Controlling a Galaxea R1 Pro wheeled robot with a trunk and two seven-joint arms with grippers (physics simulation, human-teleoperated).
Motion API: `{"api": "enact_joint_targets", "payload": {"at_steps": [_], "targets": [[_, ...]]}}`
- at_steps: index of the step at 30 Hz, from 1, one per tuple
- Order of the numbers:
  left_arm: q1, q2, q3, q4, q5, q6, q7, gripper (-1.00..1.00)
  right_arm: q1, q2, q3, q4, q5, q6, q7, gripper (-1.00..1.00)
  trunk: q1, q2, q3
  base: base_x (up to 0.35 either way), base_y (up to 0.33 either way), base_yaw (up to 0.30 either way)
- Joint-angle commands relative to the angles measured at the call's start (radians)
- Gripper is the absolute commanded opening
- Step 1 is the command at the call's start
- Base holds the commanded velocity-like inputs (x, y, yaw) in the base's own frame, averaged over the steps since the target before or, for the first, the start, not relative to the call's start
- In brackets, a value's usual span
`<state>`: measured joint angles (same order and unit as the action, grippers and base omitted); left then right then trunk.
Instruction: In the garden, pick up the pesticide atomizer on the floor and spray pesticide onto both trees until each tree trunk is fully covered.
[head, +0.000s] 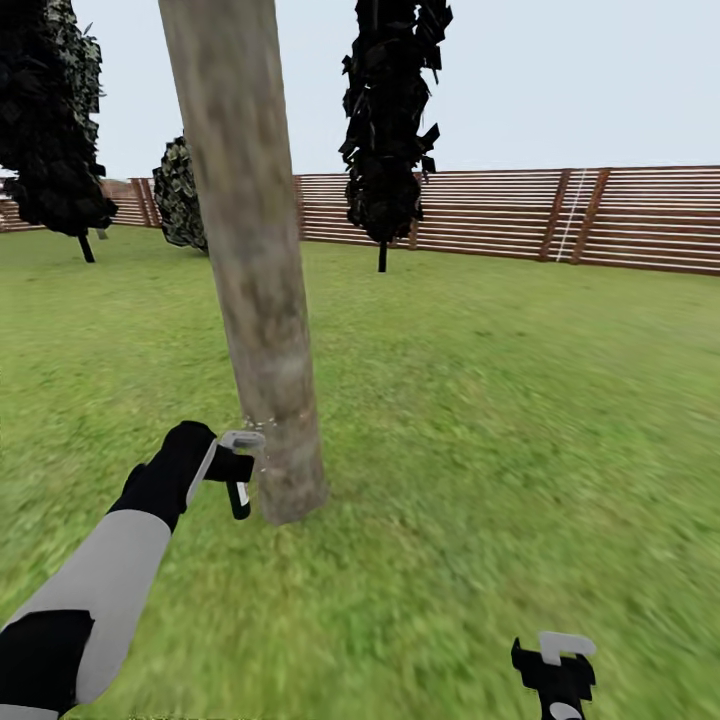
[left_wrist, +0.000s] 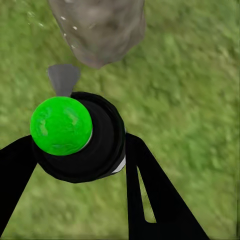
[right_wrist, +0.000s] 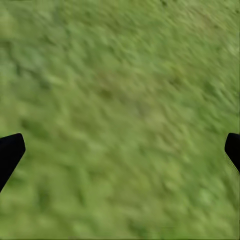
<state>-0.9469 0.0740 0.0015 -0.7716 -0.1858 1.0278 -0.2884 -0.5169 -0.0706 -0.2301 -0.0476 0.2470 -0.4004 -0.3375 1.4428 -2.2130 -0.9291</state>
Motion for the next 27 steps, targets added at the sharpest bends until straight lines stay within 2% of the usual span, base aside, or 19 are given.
{"api": "enact_joint_targets", "payload": {"at_steps": [1, 13, 24, 26, 27], "targets": [[0.000, 0.000, 0.000, 0.000, 0.000, 0.000, 0.000, -1.00, 0.000, 0.000, 0.000, 0.000, 0.000, 0.000, 0.000, 1.00, 0.000, 0.000, 0.000, 0.073, -0.275, 0.106], [-0.001, 0.000, 0.000, -0.001, 0.000, 0.000, 0.000, -1.00, 0.000, 0.001, 0.000, 0.000, 0.000, 0.000, 0.000, 1.00, 0.000, 0.000, 0.000, 0.093, -0.275, 0.019], [0.006, 0.001, 0.001, 0.012, 0.000, -0.001, 0.000, -1.00, 0.000, 0.002, 0.000, 0.000, 0.000, 0.000, 0.000, 1.00, 0.000, 0.000, 0.000, 0.095, -0.275, 0.255], [0.018, 0.010, 0.005, 0.024, 0.000, -0.001, 0.000, -1.00, 0.000, 0.002, 0.000, 0.000, 0.000, 0.000, 0.000, 1.00, 0.000, 0.000, 0.000, 0.088, -0.275, 0.276], [0.025, 0.027, 0.011, 0.030, 0.001, -0.001, 0.000, -1.00, 0.000, 0.002, 0.000, 0.000, 0.000, 0.000, 0.000, 1.00, 0.000, 0.000, 0.000, 0.083, -0.275, 0.263]]}}
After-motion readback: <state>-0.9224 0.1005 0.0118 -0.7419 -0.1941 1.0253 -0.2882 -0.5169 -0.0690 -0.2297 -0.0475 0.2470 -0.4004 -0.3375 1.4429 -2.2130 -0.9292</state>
